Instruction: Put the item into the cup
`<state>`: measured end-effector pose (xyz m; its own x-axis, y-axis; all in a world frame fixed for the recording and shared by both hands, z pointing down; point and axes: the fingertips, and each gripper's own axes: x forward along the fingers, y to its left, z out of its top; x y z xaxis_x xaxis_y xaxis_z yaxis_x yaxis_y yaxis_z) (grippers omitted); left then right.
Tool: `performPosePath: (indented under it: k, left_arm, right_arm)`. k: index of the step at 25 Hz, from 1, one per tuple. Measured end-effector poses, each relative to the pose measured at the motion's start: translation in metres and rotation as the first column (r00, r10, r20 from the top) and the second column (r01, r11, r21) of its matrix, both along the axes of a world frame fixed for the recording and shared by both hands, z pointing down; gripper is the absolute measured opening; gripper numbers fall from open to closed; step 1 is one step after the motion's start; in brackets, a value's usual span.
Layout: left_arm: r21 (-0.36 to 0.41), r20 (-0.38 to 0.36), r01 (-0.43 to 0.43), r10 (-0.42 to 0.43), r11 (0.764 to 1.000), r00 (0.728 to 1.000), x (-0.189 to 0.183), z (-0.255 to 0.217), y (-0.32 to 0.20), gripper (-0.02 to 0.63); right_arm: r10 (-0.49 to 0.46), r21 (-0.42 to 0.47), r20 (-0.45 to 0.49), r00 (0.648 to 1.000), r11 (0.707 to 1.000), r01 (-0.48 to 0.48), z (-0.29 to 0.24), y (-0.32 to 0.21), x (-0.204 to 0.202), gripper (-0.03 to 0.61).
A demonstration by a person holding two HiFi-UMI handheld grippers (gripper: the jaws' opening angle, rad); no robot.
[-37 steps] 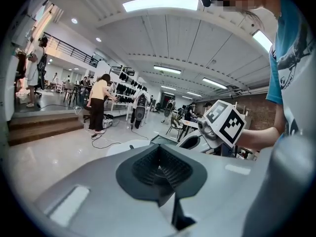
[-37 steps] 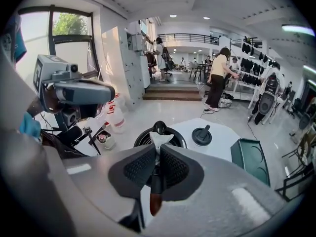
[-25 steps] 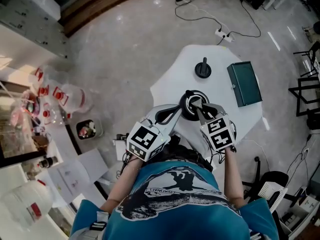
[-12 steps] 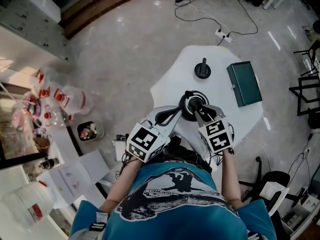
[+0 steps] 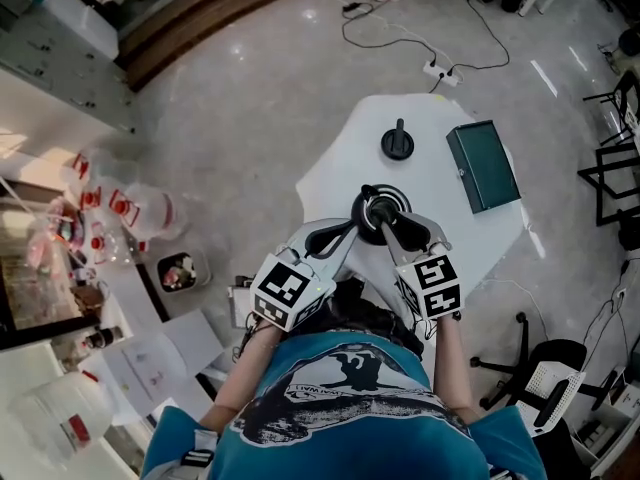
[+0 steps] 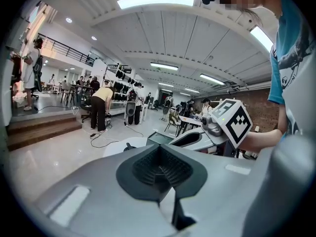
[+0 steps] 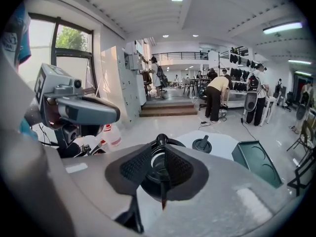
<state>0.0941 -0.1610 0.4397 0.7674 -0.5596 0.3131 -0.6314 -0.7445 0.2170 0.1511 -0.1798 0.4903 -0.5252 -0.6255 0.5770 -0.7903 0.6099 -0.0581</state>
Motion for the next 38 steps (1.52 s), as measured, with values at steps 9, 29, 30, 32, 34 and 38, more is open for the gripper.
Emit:
performPosePath:
  k: [9, 29, 30, 32, 34, 38]
  left_arm:
    - [-0.037, 0.048, 0.004, -0.002, 0.999, 0.999, -0.001, 0.013, 0.012, 0.011]
    - [-0.007, 0.063, -0.017, 0.017, 1.000, 0.998, -0.049, -0.002, 0.046, 0.012]
    - [-0.007, 0.060, -0.013, 0.013, 1.000, 0.998, -0.055, -0.002, 0.049, 0.012]
    - [-0.006, 0.054, -0.005, 0.006, 1.000, 0.999, -0.066, -0.002, 0.055, 0.012]
    - [-0.005, 0.045, 0.001, -0.001, 1.000, 0.999, -0.076, -0.003, 0.062, 0.012]
    - [-0.006, 0.030, 0.014, -0.013, 1.000, 0.999, -0.097, -0.001, 0.074, 0.012]
  right_arm:
    - [0.029, 0.041, 0.099, 0.995, 0.999, -0.033, -0.005, 0.011, -0.003, 0.086]
    - [0.097, 0.008, 0.224, 0.970, 0.995, -0.102, -0.022, 0.048, -0.046, 0.072]
    - [0.101, 0.004, 0.225, 0.969, 0.995, -0.104, -0.022, 0.051, -0.050, 0.067]
    - [0.104, -0.001, 0.228, 0.968, 0.994, -0.106, -0.022, 0.058, -0.058, 0.067]
    - [0.106, -0.003, 0.240, 0.965, 0.994, -0.109, -0.024, 0.067, -0.066, 0.067]
    - [0.103, -0.003, 0.264, 0.959, 0.994, -0.106, -0.027, 0.085, -0.085, 0.067]
